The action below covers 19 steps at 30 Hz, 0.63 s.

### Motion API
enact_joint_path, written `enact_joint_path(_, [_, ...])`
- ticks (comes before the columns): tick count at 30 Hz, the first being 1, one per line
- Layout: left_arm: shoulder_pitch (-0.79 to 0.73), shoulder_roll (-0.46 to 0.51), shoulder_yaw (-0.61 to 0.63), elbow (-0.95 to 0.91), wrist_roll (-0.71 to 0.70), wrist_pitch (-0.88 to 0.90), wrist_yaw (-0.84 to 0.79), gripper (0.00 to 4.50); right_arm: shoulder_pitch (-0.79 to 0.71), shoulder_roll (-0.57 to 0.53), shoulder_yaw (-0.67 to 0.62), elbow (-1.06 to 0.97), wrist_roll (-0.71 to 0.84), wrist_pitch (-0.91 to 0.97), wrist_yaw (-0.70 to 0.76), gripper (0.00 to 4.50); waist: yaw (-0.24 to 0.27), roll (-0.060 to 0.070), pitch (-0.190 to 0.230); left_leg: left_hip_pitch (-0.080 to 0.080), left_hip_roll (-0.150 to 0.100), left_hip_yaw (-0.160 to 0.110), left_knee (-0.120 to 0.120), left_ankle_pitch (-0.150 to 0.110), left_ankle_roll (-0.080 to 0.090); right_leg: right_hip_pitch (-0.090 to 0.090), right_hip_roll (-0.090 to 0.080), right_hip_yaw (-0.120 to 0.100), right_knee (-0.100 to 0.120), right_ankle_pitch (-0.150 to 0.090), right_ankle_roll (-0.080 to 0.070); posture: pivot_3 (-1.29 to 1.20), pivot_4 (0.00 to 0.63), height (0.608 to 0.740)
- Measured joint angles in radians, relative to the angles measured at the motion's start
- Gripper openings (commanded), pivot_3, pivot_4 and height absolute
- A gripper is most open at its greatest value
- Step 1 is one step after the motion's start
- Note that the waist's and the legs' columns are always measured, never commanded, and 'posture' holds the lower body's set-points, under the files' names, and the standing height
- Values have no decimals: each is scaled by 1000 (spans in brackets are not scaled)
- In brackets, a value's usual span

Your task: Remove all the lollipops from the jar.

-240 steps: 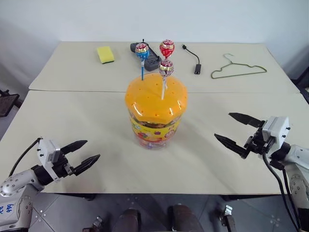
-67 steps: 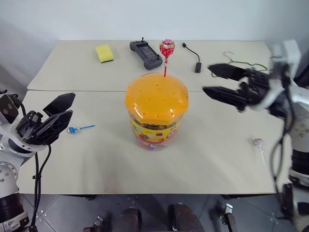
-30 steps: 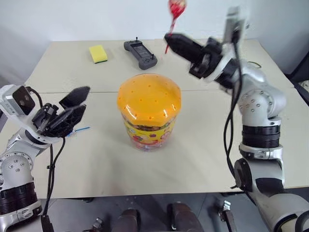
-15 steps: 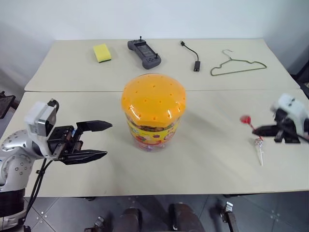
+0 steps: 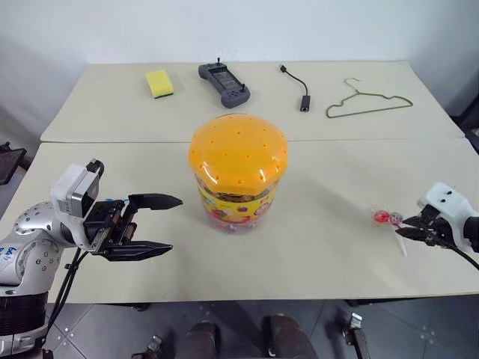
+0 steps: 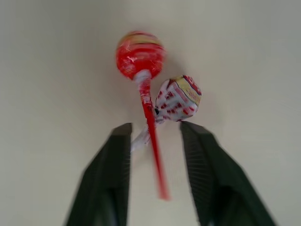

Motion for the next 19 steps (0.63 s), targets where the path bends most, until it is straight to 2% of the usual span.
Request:
enact_joint_path(3, [12,10,0,5,17,4,29,4253,20,19,-39,3,0,-64,16,3698,0,0,0,0,0,0,1,0,0,0,0,0,0,0,0,0,150,740])
enact_joint_path(5, [31,12,7,45,62,-10,69,4253,21,88,-110,21,13,-233,40,4410,-1,0,0,2,0,0,0,0,0,1,1,0,0,0,0,0,150,740])
enact_joint_path(8, [75,18,9,114,166,-69,133,4253,10,172,-171,33,67,-393,90,4479,-6,0,0,3,1,2,0,0,0,1,2,0,1,0,0,0,150,740])
enact_joint_path(9, [115,18,10,165,268,-164,186,4253,-23,221,-186,28,136,-414,136,4479,-8,0,0,4,1,3,-1,0,0,1,2,0,1,0,0,0,150,740])
enact_joint_path(12, [178,0,6,250,435,-311,297,4253,-92,289,-175,-32,242,-393,182,4479,-7,0,0,3,2,3,0,0,0,1,1,-2,1,1,0,0,150,740])
enact_joint_path(16, [189,-81,9,272,548,-455,455,4253,-131,420,-9,-160,254,-424,231,4479,9,-2,-1,1,2,-2,2,0,-1,1,0,-5,0,3,-1,0,150,740])
enact_joint_path(19, [213,-102,21,261,583,-512,527,4253,-119,489,93,-161,206,-478,244,4479,26,-2,-1,0,1,-2,2,0,-1,0,-1,-6,-1,3,0,0,150,740])
